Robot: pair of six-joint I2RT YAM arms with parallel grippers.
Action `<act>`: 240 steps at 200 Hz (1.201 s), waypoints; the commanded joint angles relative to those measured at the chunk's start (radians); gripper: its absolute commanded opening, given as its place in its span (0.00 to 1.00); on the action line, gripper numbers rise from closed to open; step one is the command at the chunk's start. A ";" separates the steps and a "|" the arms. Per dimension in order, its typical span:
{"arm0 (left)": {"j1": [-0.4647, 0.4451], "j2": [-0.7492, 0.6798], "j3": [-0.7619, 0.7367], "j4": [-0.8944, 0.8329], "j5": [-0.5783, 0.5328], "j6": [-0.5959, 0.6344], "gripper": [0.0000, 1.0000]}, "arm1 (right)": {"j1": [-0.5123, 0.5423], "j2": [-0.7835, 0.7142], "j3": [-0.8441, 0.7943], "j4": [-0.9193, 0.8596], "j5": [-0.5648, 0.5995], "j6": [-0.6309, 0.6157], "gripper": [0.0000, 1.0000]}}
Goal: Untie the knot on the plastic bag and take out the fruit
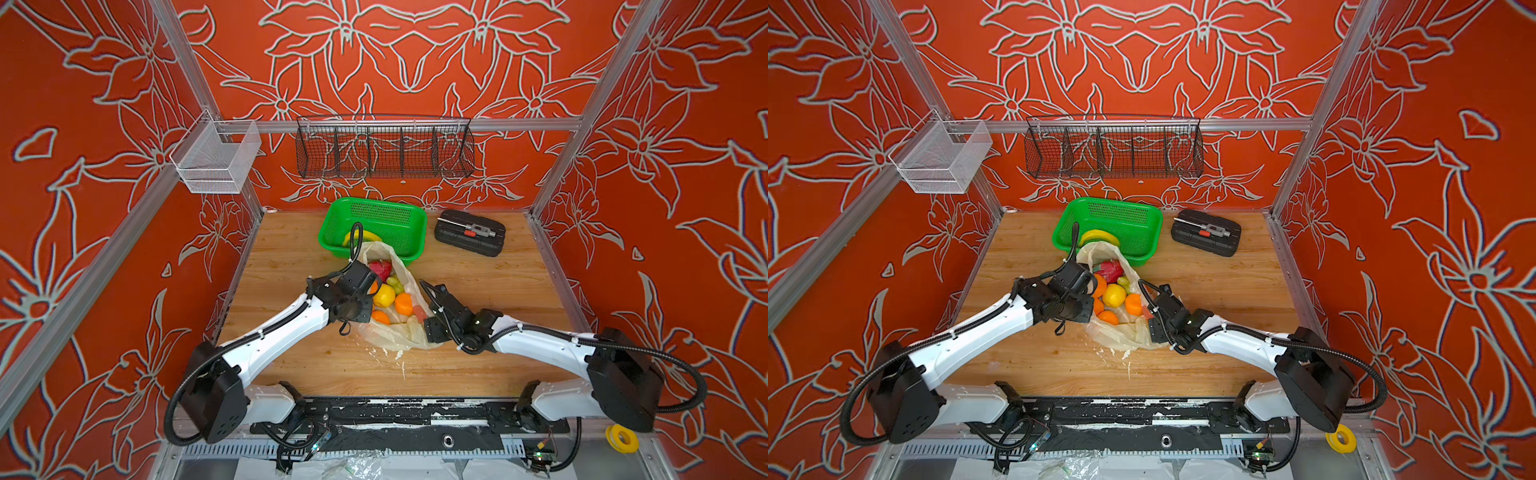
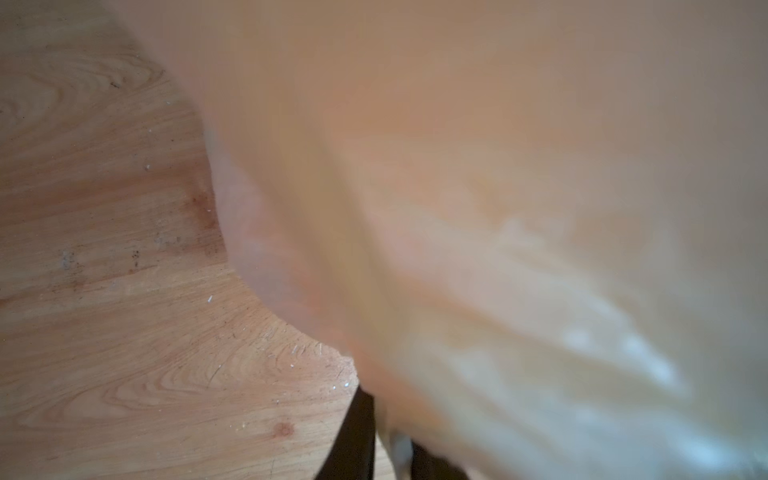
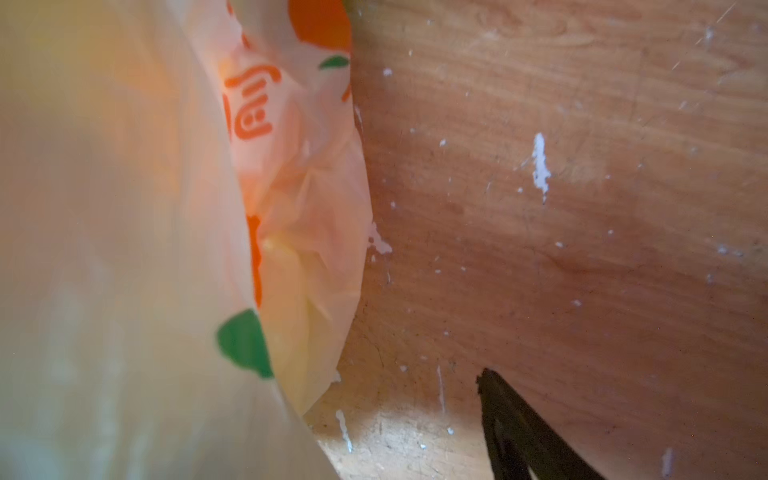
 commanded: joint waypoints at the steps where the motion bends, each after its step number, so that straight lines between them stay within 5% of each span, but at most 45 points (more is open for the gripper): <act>1: -0.003 -0.043 -0.088 0.010 0.021 -0.062 0.10 | 0.005 -0.038 0.002 0.021 -0.034 0.020 0.83; 76: -0.003 -0.116 -0.234 0.020 -0.031 -0.191 0.14 | 0.007 -0.230 0.127 -0.001 0.022 -0.002 0.88; 98: -0.003 -0.148 -0.242 0.044 -0.021 -0.195 0.28 | 0.007 -0.238 0.190 0.029 -0.008 -0.019 0.88; 148: -0.003 -0.302 -0.219 0.017 -0.052 -0.196 0.47 | 0.055 -0.140 0.321 0.085 -0.133 -0.099 0.84; 240: -0.002 -0.570 -0.201 -0.020 -0.035 -0.189 0.54 | 0.117 0.212 0.459 0.245 -0.202 -0.303 0.80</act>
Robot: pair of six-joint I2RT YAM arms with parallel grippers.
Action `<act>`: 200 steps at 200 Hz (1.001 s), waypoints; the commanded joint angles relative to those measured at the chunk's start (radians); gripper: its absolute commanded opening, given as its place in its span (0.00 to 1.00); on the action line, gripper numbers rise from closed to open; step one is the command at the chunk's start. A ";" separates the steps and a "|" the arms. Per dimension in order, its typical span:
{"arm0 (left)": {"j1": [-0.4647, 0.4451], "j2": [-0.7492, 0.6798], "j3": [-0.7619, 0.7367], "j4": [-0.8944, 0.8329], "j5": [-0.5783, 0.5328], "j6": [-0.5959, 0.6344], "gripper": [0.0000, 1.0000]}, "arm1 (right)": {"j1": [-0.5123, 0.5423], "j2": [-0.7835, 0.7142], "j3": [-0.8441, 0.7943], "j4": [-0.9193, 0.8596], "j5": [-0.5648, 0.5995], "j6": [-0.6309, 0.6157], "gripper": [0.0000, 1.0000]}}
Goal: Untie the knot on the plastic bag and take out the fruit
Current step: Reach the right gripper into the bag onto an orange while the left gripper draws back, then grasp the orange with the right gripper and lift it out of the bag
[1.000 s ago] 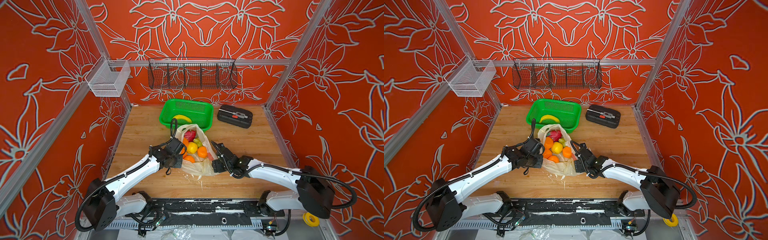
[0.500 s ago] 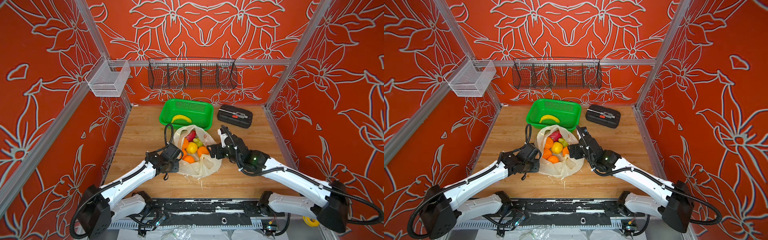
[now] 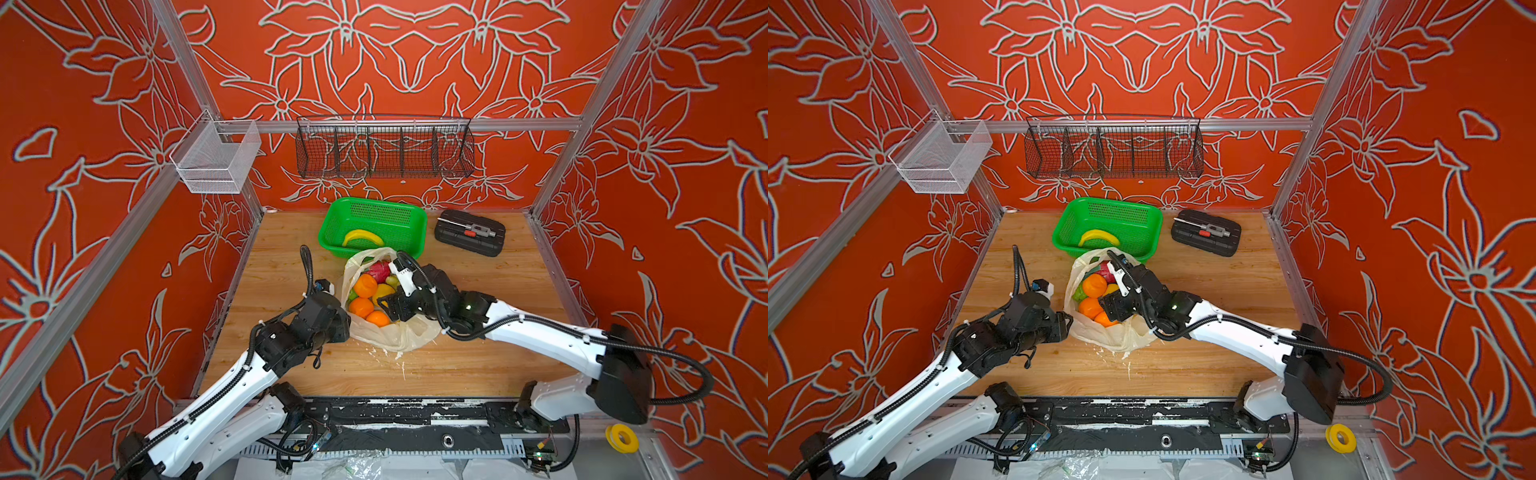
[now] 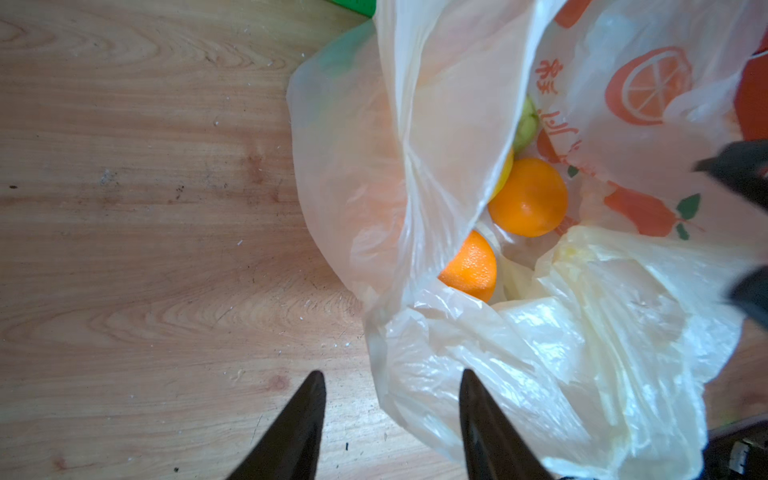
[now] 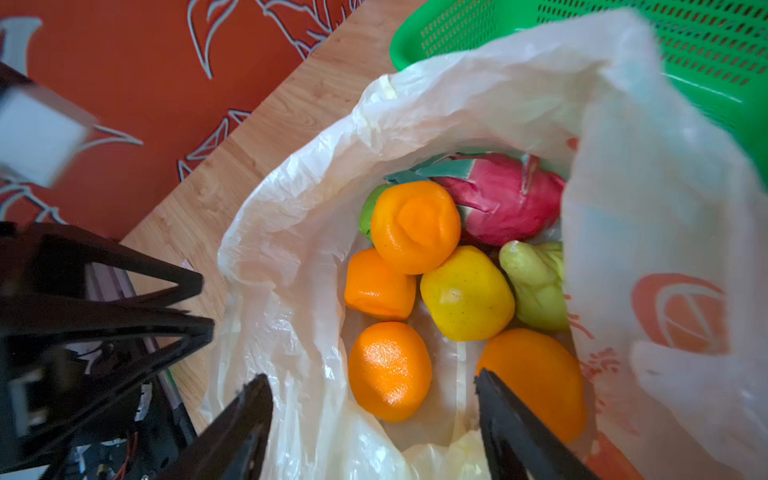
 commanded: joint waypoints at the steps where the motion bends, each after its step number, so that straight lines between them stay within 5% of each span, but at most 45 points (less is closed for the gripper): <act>1: -0.003 -0.056 0.029 -0.044 0.001 -0.002 0.54 | 0.007 0.095 0.066 0.057 -0.007 -0.086 0.80; 72: -0.002 -0.115 0.020 -0.093 0.059 0.041 0.60 | 0.007 0.358 0.144 0.256 0.180 -0.288 0.94; 107: -0.002 -0.118 0.027 -0.107 0.066 0.043 0.69 | 0.008 0.443 0.188 0.292 0.164 -0.375 0.95; 156: -0.002 -0.122 0.045 -0.122 0.081 0.062 0.88 | 0.008 0.543 0.250 0.312 0.240 -0.426 0.94; 200: -0.002 -0.117 0.054 -0.126 0.079 0.067 0.95 | 0.008 0.582 0.275 0.305 0.276 -0.428 0.82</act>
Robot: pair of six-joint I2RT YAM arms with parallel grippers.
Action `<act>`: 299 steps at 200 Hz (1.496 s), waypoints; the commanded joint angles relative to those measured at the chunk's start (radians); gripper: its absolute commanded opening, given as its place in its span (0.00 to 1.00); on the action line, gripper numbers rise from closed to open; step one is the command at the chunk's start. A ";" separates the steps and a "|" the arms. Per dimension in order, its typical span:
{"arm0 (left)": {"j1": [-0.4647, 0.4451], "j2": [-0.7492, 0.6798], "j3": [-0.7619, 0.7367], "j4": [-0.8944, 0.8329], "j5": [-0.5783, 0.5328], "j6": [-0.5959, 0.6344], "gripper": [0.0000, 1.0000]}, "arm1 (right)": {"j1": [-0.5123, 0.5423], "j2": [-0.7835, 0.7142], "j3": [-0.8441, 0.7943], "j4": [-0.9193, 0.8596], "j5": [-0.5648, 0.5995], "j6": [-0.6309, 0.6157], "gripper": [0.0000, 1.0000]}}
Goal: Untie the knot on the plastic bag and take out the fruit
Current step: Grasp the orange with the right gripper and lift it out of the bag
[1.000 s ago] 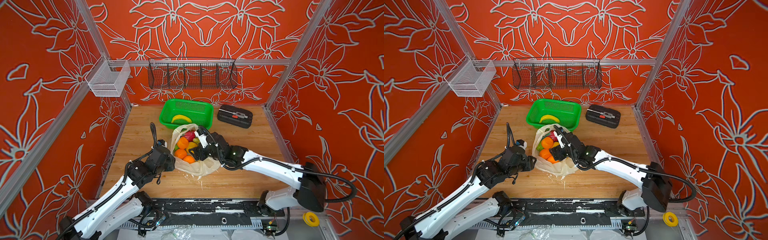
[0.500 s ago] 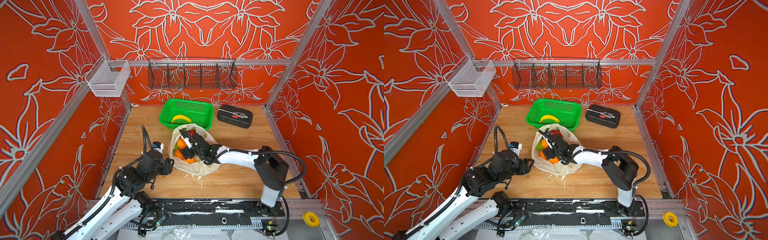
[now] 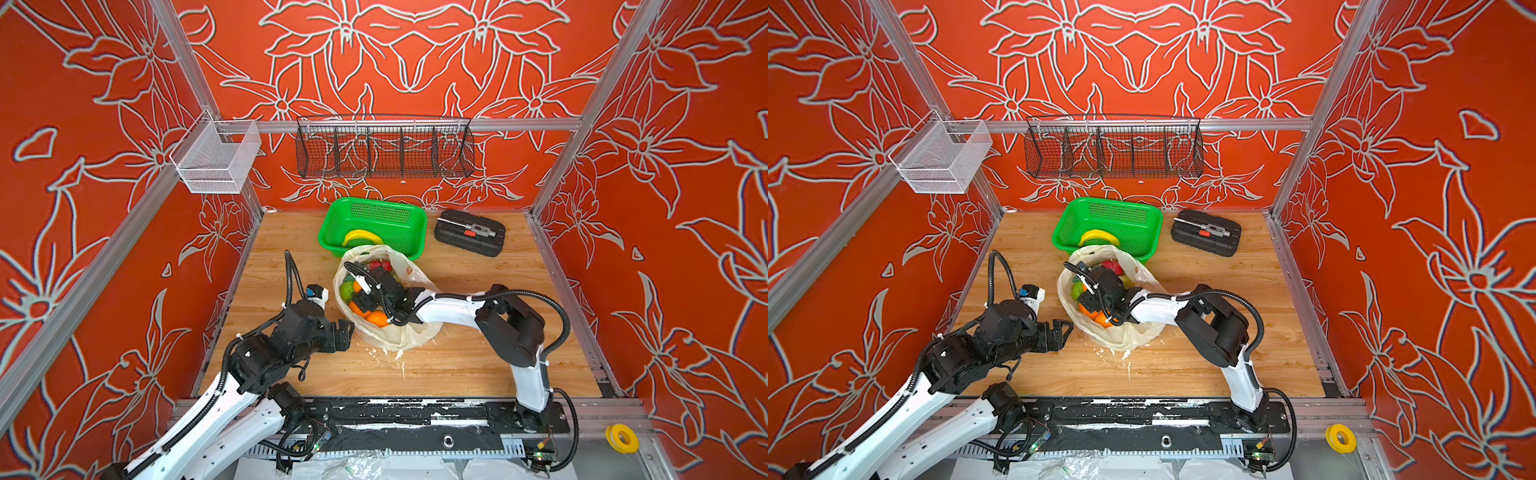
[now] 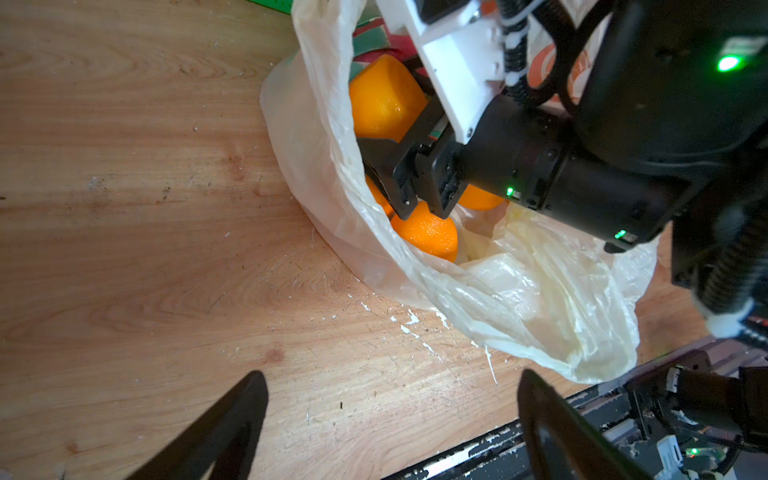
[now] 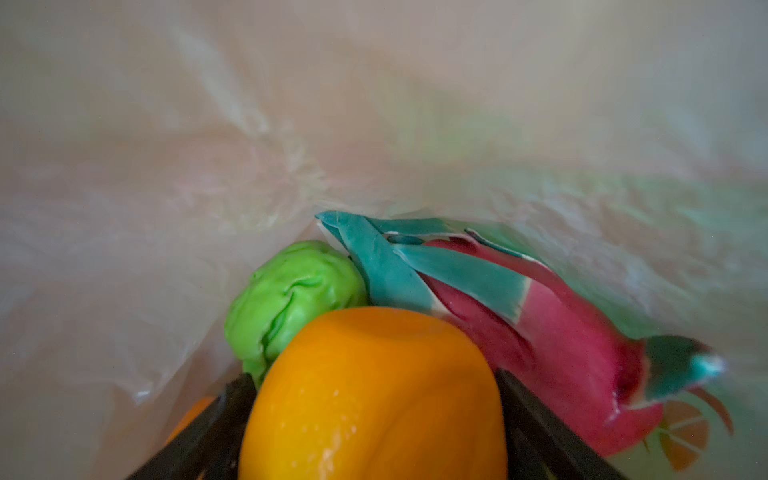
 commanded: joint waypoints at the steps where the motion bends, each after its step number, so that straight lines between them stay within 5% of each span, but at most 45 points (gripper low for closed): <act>1: -0.002 -0.001 0.019 -0.021 -0.002 0.005 0.95 | 0.005 0.027 0.028 0.000 0.059 -0.034 0.82; 62: -0.002 0.011 0.018 -0.016 -0.003 0.001 0.95 | 0.005 -0.036 -0.008 -0.010 0.165 -0.004 0.58; 98: -0.001 0.011 0.021 -0.003 0.009 0.004 0.95 | 0.005 -0.119 -0.067 0.030 0.106 0.039 0.45; 158: -0.002 0.018 0.060 0.119 0.069 0.069 0.95 | -0.024 -0.328 -0.142 -0.056 -0.080 0.268 0.43; 194: -0.001 0.055 0.068 0.302 0.080 0.255 0.97 | -0.110 -0.485 -0.185 -0.141 -0.325 0.507 0.43; 233: -0.001 0.105 0.048 0.557 0.202 0.595 1.00 | -0.228 -0.632 -0.239 -0.171 -0.552 0.702 0.43; 299: -0.002 0.232 0.088 0.835 0.375 0.926 0.99 | -0.393 -0.847 -0.329 -0.147 -0.780 0.917 0.44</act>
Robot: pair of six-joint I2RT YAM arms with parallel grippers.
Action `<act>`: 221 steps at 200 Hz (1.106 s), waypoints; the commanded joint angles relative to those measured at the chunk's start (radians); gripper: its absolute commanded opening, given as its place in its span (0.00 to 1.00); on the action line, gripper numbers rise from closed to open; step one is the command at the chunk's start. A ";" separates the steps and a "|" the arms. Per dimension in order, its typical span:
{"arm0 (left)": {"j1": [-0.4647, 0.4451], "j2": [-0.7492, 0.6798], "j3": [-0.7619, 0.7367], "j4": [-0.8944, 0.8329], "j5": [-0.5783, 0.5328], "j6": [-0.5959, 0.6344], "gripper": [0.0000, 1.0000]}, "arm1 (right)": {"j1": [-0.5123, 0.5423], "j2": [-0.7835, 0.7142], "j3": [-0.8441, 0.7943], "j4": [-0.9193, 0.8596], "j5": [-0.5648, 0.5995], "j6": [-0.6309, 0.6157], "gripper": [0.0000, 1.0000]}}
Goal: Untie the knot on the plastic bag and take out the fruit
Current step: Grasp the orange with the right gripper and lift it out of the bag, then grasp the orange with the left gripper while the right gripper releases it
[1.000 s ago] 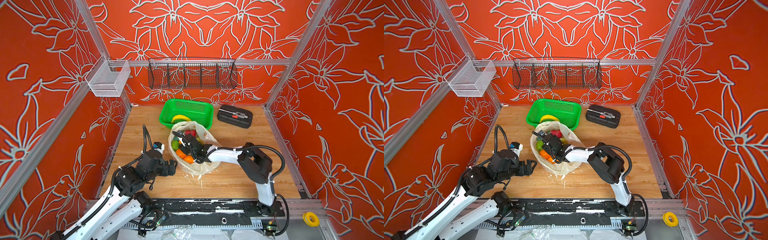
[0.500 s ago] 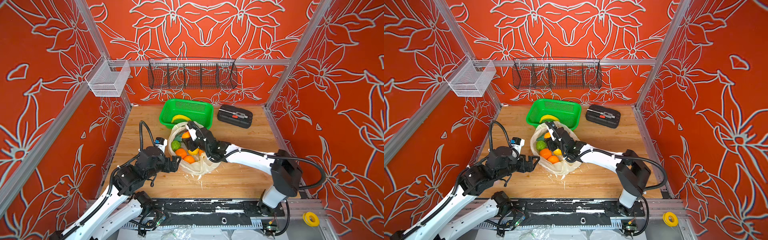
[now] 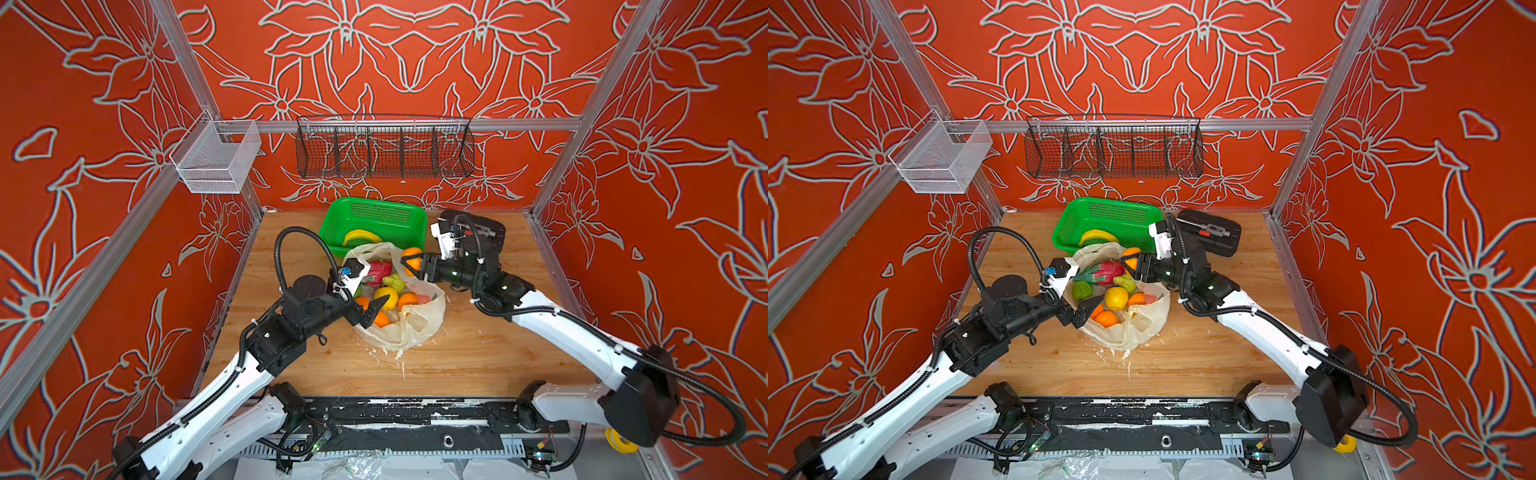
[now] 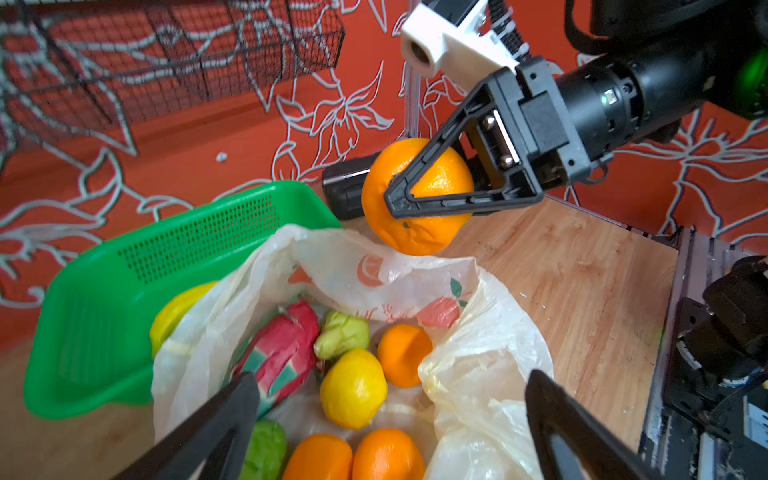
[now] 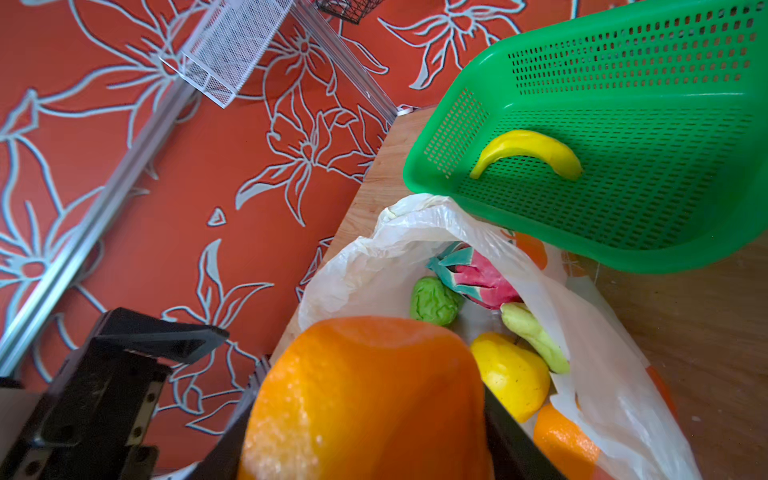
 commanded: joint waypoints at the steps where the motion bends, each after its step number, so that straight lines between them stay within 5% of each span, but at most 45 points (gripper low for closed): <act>1: -0.002 0.057 0.051 0.144 0.117 0.192 0.99 | -0.045 -0.066 -0.026 0.017 -0.146 0.135 0.44; 102: -0.014 0.407 0.281 0.259 0.379 0.342 1.00 | -0.103 -0.158 -0.081 0.165 -0.305 0.346 0.43; 196: -0.063 0.496 0.326 0.271 0.355 0.395 0.74 | -0.104 -0.166 -0.085 0.163 -0.315 0.369 0.43; 221: -0.065 0.490 0.324 0.264 0.345 0.392 0.69 | -0.103 -0.162 -0.077 0.144 -0.310 0.366 0.51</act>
